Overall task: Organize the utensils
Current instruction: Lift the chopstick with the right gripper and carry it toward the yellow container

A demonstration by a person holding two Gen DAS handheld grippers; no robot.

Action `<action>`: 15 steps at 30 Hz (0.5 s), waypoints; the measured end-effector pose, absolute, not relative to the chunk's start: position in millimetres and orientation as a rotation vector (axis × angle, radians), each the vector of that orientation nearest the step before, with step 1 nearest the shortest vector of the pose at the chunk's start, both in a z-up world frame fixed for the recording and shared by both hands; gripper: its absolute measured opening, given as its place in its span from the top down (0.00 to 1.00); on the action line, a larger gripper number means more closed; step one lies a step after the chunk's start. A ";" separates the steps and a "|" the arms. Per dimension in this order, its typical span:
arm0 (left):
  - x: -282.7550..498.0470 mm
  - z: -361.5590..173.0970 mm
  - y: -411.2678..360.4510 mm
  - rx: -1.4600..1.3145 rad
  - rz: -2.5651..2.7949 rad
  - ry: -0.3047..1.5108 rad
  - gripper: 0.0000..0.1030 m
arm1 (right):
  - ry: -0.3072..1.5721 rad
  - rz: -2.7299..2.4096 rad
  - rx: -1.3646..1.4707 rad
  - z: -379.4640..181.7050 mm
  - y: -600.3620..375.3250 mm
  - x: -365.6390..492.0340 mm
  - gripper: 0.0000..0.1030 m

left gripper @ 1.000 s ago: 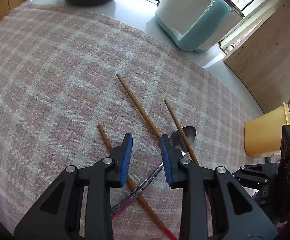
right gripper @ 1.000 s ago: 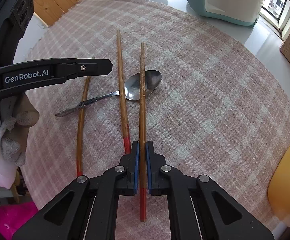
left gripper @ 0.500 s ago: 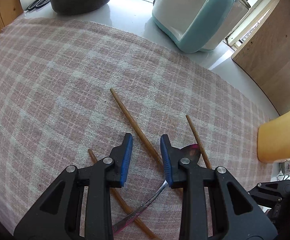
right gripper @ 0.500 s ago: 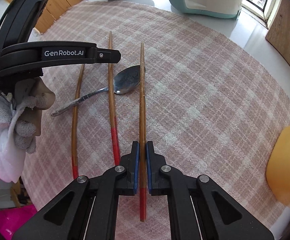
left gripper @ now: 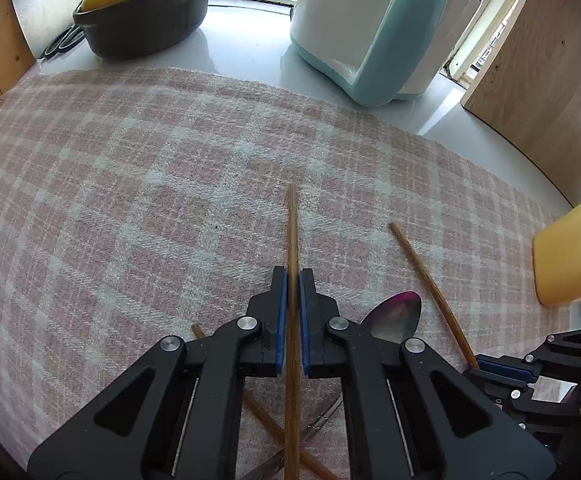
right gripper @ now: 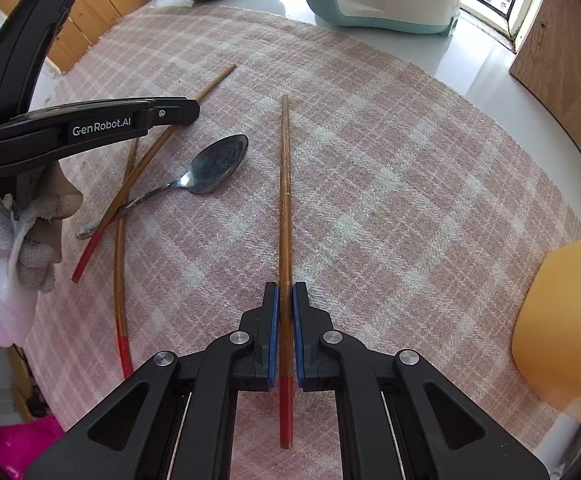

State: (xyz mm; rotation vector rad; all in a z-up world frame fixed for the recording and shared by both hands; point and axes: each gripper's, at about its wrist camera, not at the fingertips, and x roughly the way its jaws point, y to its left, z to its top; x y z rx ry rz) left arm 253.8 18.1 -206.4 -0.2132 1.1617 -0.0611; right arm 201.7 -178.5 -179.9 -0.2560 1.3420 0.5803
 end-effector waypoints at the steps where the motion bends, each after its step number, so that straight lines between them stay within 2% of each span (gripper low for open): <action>1: 252.2 -206.0 20.3 -0.227 -0.064 1.161 0.97 | 1.335 0.575 -0.264 -179.8 -175.9 202.8 0.95; 7: 236.2 -198.4 30.8 -0.282 -0.080 1.144 0.97 | 1.315 0.553 -0.285 -178.4 -164.6 208.8 0.95; 15: 206.4 -162.5 45.3 -0.348 -0.119 1.067 0.97 | 1.267 0.534 -0.148 -161.5 -180.3 197.7 0.95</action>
